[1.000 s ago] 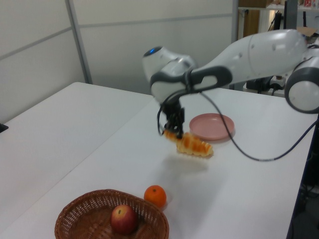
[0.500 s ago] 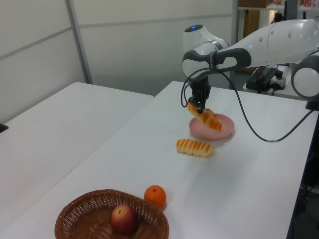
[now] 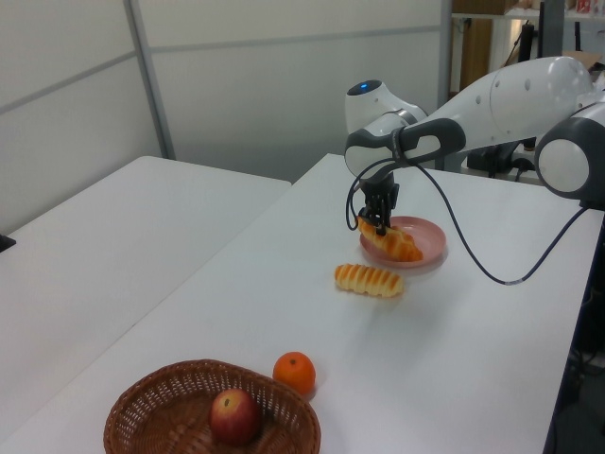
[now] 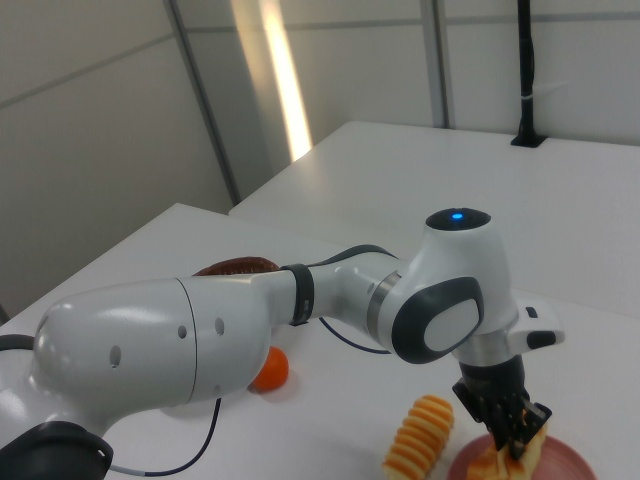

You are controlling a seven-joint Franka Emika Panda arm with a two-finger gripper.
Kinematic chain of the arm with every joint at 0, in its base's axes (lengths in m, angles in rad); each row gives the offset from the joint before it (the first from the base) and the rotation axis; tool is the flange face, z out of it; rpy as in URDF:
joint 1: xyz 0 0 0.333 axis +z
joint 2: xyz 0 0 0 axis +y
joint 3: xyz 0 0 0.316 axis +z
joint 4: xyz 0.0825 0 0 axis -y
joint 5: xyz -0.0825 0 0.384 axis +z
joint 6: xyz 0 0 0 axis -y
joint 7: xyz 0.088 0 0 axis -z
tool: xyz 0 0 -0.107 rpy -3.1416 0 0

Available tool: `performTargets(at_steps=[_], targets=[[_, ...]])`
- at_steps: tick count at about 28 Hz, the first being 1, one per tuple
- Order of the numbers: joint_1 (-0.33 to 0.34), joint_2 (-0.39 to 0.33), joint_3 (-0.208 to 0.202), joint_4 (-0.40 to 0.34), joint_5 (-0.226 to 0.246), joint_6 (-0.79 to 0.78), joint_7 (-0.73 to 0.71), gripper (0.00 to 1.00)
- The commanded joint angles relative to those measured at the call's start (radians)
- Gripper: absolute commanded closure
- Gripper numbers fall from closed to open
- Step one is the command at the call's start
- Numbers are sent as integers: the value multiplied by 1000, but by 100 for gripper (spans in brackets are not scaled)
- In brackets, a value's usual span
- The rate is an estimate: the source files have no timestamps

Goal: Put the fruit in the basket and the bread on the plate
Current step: 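Carry the braided roll onto the pink plate and open the gripper, then move to the orange and close the gripper around it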

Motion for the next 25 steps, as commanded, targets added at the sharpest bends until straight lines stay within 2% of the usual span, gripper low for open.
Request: performTargets(at_steps=[1,4,7,10,14,19,20,24,25], targets=[[-1,-23,1,-18,-13,16,-5,0],[-19,-31,2,-14,8,15,-2,0],[-25,-52,1,-14,63,15,-5,0],[-24,-77,10,-14,87,13,-4,0],[7,-130,24,-19,125,-5,-1,0],[113,-156,30,-16,139,-132,2,0],[157,-159,30,-16,136,-180,2,0],[246,-159,29,-14,128,-264,4,0],[293,-158,28,-16,125,-295,5,0]])
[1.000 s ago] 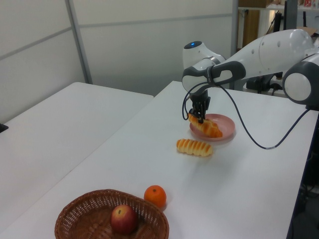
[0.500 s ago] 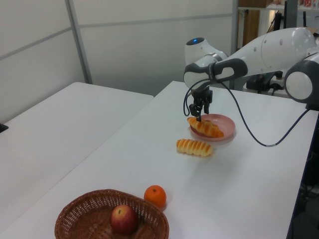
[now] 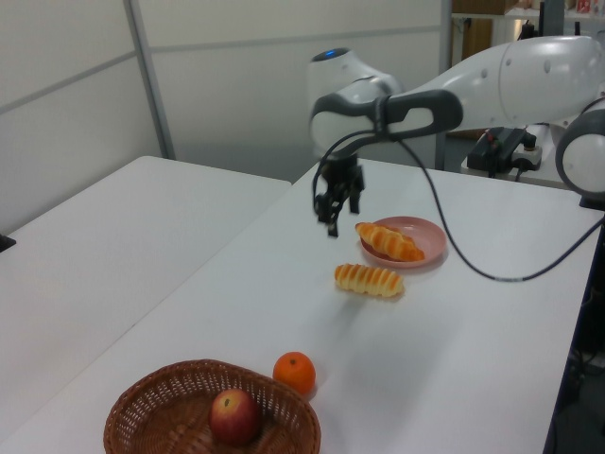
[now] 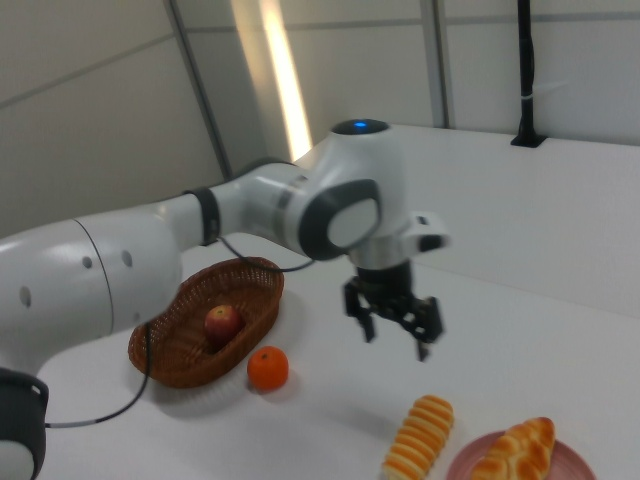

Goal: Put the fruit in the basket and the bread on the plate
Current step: 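Move to the orange and close the gripper around it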

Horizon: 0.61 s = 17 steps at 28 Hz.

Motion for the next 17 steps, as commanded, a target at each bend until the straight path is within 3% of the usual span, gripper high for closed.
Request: performTargets(at_steps=[1,11,17], targets=[[141,-19,-18,-32,0,-92,1,0],[319,3,-18,-41,-8,-165,46,0],[399,82,-18,-46,-89,-134,136,0]])
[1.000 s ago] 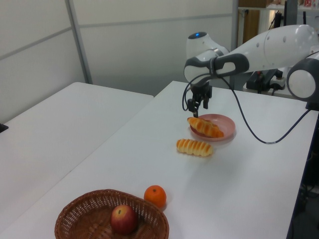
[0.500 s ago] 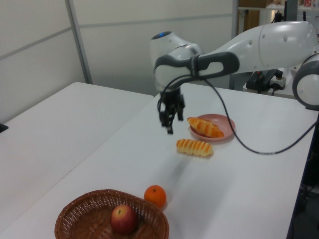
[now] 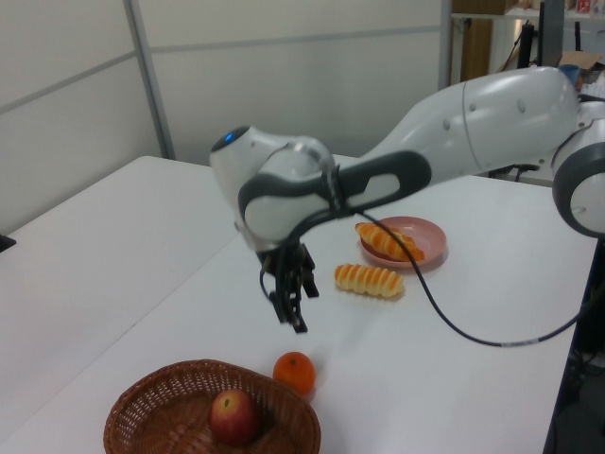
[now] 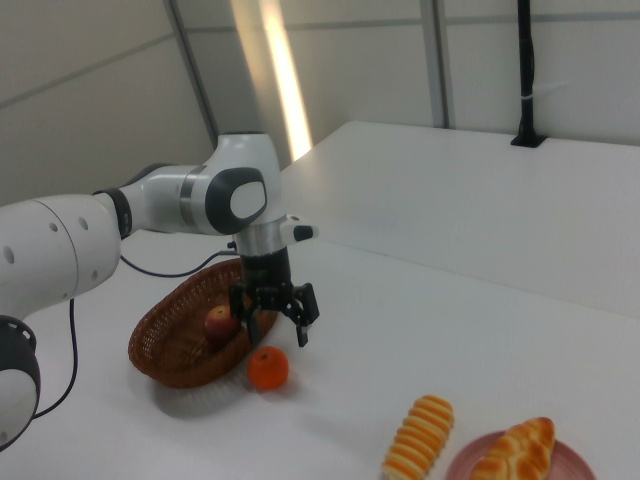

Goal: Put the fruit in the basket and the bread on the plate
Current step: 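Move to the orange and close the gripper around it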

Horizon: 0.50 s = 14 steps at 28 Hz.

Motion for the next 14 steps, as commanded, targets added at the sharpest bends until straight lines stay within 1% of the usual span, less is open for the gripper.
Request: performTargets(at_steps=[1,5,14], targets=[[75,69,-17,-9,-72,37,89,0],[97,91,-17,-12,-72,57,101,0],[124,92,-16,-20,-72,60,117,0]])
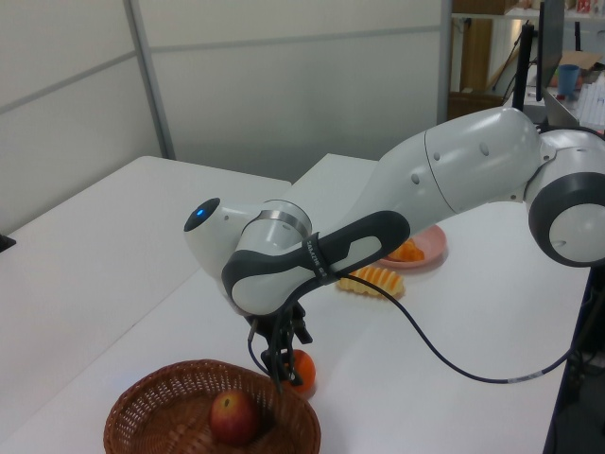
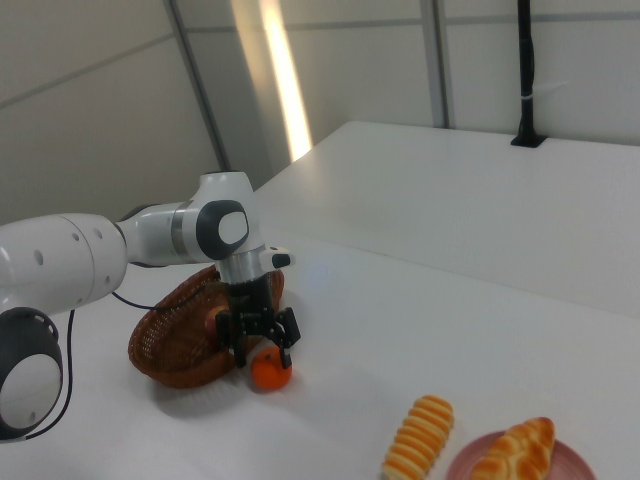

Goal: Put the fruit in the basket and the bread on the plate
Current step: 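Move to the orange and close the gripper around it, then lift the orange and release it into the wicker basket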

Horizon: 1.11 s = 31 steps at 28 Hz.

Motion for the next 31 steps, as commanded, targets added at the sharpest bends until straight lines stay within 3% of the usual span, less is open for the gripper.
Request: performTargets(at_steps=[1,16,19,20,22,23,31], targets=[[26,-8,-17,-14,-10,29,27,0],[26,41,-17,-14,-69,138,82,3],[26,41,-18,-14,-72,138,78,43],[21,40,-18,-12,-66,138,76,71],[18,40,-18,-10,-63,138,75,95],[18,40,-18,-10,-61,137,74,100],[12,28,-23,-7,-55,135,74,100]])
